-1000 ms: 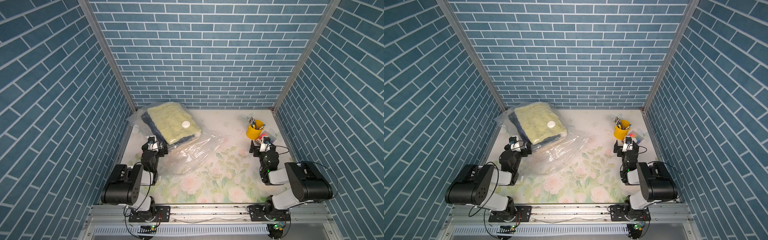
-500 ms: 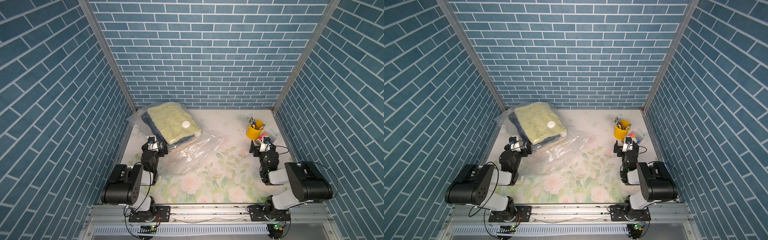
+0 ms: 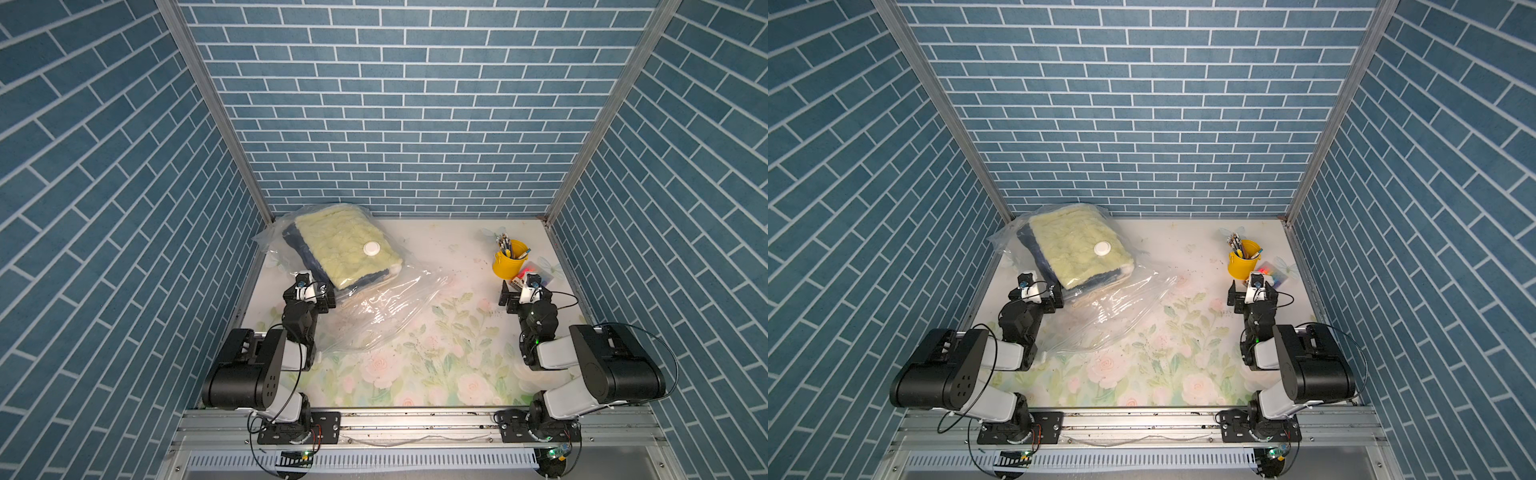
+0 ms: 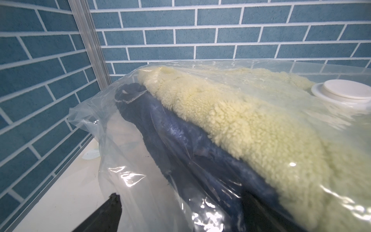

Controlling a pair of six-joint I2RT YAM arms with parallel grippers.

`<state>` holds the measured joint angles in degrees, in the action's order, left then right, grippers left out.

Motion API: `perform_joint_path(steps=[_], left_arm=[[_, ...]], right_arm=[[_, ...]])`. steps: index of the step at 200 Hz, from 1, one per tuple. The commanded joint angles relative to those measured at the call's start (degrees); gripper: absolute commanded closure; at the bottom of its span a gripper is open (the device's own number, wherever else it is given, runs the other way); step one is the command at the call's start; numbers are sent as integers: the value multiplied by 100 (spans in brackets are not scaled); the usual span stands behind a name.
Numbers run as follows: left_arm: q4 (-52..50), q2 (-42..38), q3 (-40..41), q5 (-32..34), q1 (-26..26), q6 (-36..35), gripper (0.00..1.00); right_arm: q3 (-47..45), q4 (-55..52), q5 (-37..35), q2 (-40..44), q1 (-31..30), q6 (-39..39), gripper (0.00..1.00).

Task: Take the blanket out of the vacuum bag
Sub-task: Open the vacuum bag at the center of the board.

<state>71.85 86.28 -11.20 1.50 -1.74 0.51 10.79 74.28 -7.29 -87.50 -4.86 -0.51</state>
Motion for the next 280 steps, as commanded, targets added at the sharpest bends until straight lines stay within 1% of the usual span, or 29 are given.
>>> perform_joint_path(steps=[1,13,30,48,68,76,85,95,104,114,122,131,142,147,161,170,180,185,196,201,209,215,221,227,238,247,255,260,280], left_arm=[[-121,-46,-214,273,51,75,0],[-766,-419,-417,477,51,131,0],[-1970,-1156,-885,772,42,277,0],[-3014,-1992,-1293,1088,35,617,0],[-4267,-2676,-1774,1597,36,1591,1],[-4795,-2858,-2038,1640,36,1895,1],[-5134,-3015,-2188,1440,42,2075,1],[-5168,-3180,-2151,1034,42,2200,0],[-5232,-3346,-2062,919,40,2684,1],[-5616,-3547,-1989,1249,42,3669,1],[-5911,-3723,-1881,1608,42,4398,0],[-5946,-3931,-1629,1754,51,4817,1],[-5998,-4211,-1353,1929,51,5298,1],[-5844,-4347,-1205,1952,51,5414,0],[-5002,-4704,-690,1582,51,5283,2],[-4668,-4869,-484,1247,51,5250,10],[-4732,-4925,-506,842,49,5102,20],[-4999,-4895,-629,681,42,4982,25],[-5740,-4730,-1030,306,25,4666,28],[-6102,-4614,-1210,161,-3,4479,33],[-6714,-4429,-1501,109,-101,4256,40],[-7106,-4300,-1680,149,-205,4126,42],[-7416,-4195,-1786,228,-360,3971,44],[-7696,-4104,-1967,417,-591,3854,44],[-7984,-3978,-2123,970,-1170,3781,42],[-8128,-3841,-2202,1495,-1695,3724,39],[-8288,-3688,-2294,1965,-2035,3763,36],[-8377,-3592,-2354,2168,-2146,3843,33],[-8534,-3375,-2435,2583,-2157,4265,24]], right_arm=[[74,207,-49,-53,28,-151,1],[36,282,-141,-32,16,-166,1],[85,102,-584,147,-65,-119,1],[586,-985,-982,406,-243,-198,1],[1460,-2593,-1358,523,-662,-372,1],[1832,-3286,-1228,522,-708,-150,1],[2108,-3731,-855,562,-707,167,1],[2155,-3817,-495,730,-700,447,1],[2030,-3666,-252,965,-700,648,1],[1777,-3339,-177,1332,-696,938,1],[1557,-3185,-371,1626,-692,1477,1],[1316,-3006,-487,1894,-648,2161,1],[1104,-2972,-313,2115,-518,2717,1],[1077,-3006,-124,2164,-428,2953,0],[1226,-3201,298,2035,-357,3110,0],[1373,-3318,749,1856,-362,3127,9],[1561,-3334,1312,1568,-359,3123,25],[1668,-3385,1551,1422,-366,3174,33],[1841,-3484,1978,1138,-366,3439,51],[1862,-3414,2189,1022,-370,3597,60],[1859,-3120,2611,838,-390,3865,75],[1858,-2913,2852,727,-422,4095,81],[1844,-2752,3007,616,-476,4324,81],[1840,-2589,3119,538,-573,4493,77],[1864,-2400,3181,451,-840,4633,69],[1940,-2442,3147,416,-1063,4657,65],[2000,-2468,3167,393,-1265,4678,62],[2023,-2459,3187,384,-1375,4714,60],[1963,-2403,3287,498,-1630,4859,54]])
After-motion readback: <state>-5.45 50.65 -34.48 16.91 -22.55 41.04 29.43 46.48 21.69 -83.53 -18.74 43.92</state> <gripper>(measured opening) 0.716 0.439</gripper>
